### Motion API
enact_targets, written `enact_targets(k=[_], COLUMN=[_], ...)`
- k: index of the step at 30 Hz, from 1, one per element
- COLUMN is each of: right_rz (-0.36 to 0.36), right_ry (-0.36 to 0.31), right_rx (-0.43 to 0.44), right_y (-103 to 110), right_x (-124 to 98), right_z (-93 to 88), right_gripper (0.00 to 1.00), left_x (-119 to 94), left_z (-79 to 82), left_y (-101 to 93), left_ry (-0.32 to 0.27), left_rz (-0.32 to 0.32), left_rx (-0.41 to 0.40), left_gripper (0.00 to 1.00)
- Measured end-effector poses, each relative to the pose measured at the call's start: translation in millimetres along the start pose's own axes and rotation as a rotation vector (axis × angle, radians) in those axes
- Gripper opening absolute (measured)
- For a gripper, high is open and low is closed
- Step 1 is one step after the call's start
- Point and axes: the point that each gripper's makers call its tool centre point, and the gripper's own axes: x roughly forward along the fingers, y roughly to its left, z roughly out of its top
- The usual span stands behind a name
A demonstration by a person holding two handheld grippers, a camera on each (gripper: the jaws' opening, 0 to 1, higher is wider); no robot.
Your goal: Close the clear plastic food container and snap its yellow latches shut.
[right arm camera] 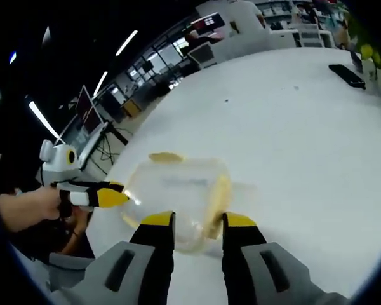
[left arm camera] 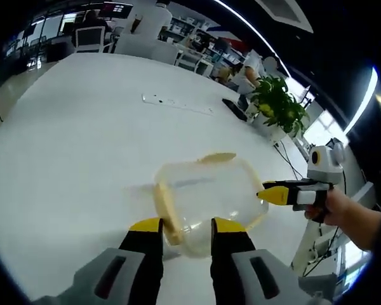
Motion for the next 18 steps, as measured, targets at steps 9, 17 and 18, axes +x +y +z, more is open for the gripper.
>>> enact_targets(k=[9,17,18], right_rz=[-0.008,-0.011,-0.010], right_ry=[0.010,0.015,0.018], right_rx=[0.008,0.002,-0.004], right_y=[0.3,-3.3,-3.4], right_x=[-0.5,-1.9,-2.1], right_z=[3.4,4.3,4.0], right_gripper=[0.24,0.26,0.26], left_x=[4.6,6.2,5.0], left_z=[-0.9,1.5,0.7], left_y=[0.5,0.3,-0.2], left_ry=[0.031,0.024,0.024], left_rz=[0.001,-0.013,-0.016], left_rx=[-0.027,-0.003,-0.018], left_gripper=[0.17,0.20,0.20])
